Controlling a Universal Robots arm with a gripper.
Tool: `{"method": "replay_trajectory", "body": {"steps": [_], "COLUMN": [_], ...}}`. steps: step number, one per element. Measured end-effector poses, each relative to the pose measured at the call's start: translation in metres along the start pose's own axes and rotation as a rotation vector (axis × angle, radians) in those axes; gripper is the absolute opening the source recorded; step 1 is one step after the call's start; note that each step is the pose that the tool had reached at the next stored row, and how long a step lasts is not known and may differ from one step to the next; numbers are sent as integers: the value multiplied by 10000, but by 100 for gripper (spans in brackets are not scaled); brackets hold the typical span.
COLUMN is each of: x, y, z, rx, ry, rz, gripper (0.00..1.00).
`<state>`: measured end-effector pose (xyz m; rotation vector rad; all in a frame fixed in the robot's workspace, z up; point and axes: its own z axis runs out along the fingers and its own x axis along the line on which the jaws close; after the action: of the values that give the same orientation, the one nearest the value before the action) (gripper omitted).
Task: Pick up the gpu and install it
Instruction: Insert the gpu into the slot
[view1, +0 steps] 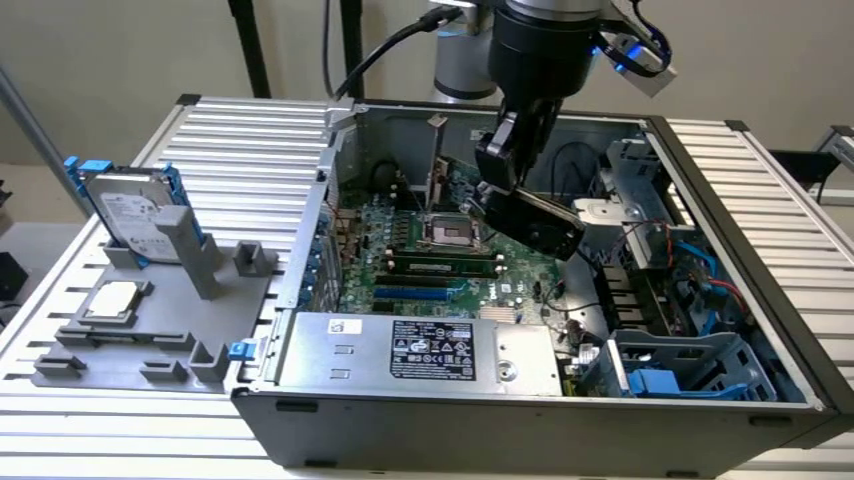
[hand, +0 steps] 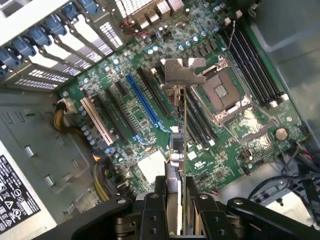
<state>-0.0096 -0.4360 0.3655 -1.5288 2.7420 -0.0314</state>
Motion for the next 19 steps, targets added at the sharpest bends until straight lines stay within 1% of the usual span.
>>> {"method": "replay_trajectory", "body": {"steps": [15, 19], "x": [0, 16], "y": [2, 28], "z": [60, 69], "rx": [23, 34], "ry": [-49, -63], "rz": [-2718, -3109], "gripper": [26, 26]}}
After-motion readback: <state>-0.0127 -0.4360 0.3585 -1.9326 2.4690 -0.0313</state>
